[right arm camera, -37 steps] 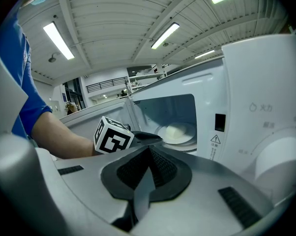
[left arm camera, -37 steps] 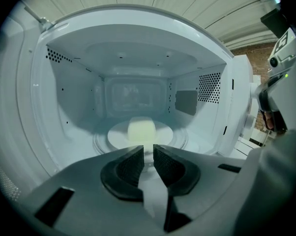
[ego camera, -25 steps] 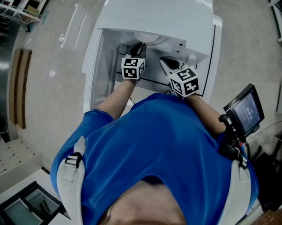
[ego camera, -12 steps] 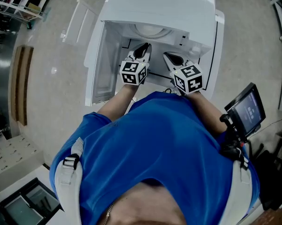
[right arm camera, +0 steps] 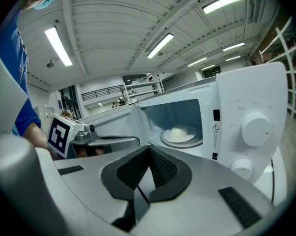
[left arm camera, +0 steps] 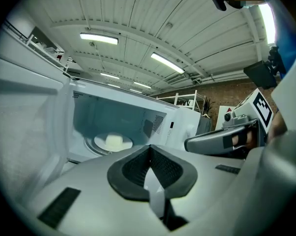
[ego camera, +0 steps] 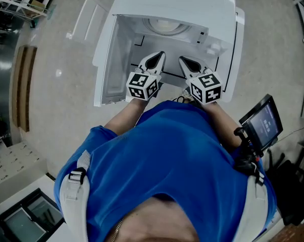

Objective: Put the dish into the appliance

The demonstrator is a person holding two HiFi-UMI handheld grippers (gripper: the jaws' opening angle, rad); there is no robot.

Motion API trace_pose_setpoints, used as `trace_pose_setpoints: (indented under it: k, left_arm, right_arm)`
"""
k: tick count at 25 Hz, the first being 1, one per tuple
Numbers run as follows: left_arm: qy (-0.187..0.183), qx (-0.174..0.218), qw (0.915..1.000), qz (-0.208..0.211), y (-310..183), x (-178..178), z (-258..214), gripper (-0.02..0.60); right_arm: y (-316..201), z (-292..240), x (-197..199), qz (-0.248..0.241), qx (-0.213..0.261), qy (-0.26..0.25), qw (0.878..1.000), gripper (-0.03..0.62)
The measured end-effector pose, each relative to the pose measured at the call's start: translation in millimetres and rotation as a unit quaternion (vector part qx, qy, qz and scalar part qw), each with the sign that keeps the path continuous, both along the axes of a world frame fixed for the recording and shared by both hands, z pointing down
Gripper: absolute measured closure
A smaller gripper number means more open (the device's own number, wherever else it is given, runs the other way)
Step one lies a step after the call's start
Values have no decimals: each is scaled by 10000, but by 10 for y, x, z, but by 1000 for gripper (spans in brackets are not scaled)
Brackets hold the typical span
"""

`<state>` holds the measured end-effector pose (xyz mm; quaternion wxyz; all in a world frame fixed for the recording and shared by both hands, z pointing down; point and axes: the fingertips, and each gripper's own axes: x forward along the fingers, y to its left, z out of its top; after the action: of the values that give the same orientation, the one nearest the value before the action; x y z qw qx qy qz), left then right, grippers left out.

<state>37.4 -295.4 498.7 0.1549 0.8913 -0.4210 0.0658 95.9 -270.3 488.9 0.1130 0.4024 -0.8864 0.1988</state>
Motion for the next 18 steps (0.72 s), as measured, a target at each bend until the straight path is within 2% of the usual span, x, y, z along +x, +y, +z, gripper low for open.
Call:
trace_pose_setpoints:
  k: [7,18]
  left_arm:
    - [117,100,9998,134,222,8,-203,574]
    - [273,146,9993,186,646,-234,-283,574]
  right_arm:
    - [144,-103,-42,66,222,-61,9997,594]
    - [541,-149,-170,413,445,-19,9982,594]
